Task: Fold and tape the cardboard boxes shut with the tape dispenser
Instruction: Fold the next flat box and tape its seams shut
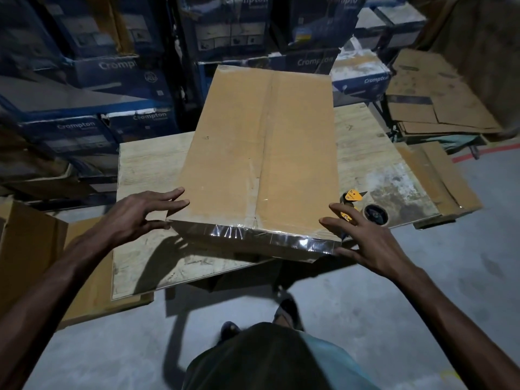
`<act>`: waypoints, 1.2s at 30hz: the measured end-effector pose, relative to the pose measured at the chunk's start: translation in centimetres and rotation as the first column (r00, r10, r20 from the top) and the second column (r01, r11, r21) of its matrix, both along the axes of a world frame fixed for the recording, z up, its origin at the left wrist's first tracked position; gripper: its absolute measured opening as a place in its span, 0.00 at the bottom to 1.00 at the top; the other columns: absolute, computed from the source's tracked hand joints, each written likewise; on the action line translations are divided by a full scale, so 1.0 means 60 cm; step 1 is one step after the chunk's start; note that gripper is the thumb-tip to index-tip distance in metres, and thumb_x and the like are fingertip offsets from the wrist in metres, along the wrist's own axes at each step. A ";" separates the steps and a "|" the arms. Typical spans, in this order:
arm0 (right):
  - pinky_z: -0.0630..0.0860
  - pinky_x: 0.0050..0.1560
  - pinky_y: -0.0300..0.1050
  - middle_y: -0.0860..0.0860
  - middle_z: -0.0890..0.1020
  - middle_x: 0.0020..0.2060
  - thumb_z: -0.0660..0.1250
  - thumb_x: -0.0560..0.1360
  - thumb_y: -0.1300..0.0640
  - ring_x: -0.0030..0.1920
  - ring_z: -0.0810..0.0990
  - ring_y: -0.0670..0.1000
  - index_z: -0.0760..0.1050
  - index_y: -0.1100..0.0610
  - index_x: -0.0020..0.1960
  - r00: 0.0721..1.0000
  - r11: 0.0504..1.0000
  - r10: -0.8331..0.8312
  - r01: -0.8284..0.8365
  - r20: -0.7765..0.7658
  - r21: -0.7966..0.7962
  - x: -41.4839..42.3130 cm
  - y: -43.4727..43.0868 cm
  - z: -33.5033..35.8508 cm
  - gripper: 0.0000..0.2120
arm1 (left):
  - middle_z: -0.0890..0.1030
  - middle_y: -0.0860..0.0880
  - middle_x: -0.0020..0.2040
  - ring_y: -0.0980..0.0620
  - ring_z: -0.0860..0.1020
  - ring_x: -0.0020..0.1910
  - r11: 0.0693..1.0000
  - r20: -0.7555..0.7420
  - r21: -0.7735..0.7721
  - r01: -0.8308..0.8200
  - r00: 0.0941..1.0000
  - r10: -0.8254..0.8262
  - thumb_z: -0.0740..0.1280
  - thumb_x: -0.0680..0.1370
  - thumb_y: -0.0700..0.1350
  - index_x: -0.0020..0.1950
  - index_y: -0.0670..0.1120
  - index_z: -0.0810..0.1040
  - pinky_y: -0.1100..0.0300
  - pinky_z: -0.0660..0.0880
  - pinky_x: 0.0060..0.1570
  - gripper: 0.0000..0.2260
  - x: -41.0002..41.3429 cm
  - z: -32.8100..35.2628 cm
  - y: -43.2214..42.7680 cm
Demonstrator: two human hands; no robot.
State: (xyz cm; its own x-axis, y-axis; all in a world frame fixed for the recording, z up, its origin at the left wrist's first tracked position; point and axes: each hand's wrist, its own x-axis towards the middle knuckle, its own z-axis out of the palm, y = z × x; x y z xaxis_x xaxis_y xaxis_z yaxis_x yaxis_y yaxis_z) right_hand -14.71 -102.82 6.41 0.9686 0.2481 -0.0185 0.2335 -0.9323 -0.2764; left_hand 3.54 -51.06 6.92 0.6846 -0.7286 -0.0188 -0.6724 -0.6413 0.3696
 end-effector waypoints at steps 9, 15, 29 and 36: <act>0.81 0.37 0.50 0.44 0.67 0.72 0.74 0.69 0.31 0.52 0.79 0.49 0.71 0.40 0.70 0.996 0.993 -0.090 0.088 0.015 0.085 0.018 0.018 -0.006 0.33 | 0.72 0.57 0.76 0.54 0.77 0.69 0.950 -0.087 -0.274 -0.149 0.988 0.130 0.79 0.69 0.50 0.72 0.55 0.78 0.52 0.76 0.67 0.31 -0.038 -0.021 -0.020; 0.79 0.37 0.47 0.45 0.74 0.65 0.67 0.66 0.21 0.55 0.80 0.47 0.76 0.40 0.66 0.992 0.973 -0.118 0.109 0.035 0.202 0.028 0.014 -0.011 0.35 | 0.74 0.55 0.75 0.52 0.81 0.64 0.932 -0.009 -0.299 -0.206 0.977 0.213 0.79 0.71 0.50 0.72 0.53 0.79 0.47 0.79 0.61 0.29 -0.051 -0.043 -0.025; 0.70 0.67 0.65 0.48 0.68 0.78 0.64 0.71 0.22 0.73 0.70 0.57 0.72 0.46 0.76 0.988 0.990 0.020 0.001 0.156 -0.138 -0.026 0.007 0.022 0.41 | 0.82 0.53 0.66 0.44 0.81 0.64 0.989 0.336 -0.146 0.014 0.941 0.037 0.66 0.81 0.57 0.67 0.51 0.82 0.44 0.79 0.54 0.19 -0.084 -0.025 -0.029; 0.80 0.51 0.50 0.44 0.84 0.49 0.71 0.80 0.46 0.48 0.81 0.44 0.85 0.49 0.57 0.972 0.910 -0.209 0.154 0.104 0.384 0.024 0.176 0.049 0.10 | 0.85 0.53 0.61 0.54 0.83 0.57 0.937 -0.008 -0.346 -0.045 0.999 0.045 0.63 0.84 0.55 0.65 0.52 0.84 0.54 0.80 0.57 0.16 -0.111 0.015 -0.168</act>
State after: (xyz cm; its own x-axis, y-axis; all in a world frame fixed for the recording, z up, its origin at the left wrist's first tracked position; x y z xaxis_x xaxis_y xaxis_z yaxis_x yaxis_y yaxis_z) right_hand -13.25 -92.25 9.33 0.9833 0.0302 0.1793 0.1316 -0.7987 -0.5871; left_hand -3.09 -61.15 7.85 0.7168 -0.6587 0.2288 -0.6458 -0.5035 0.5739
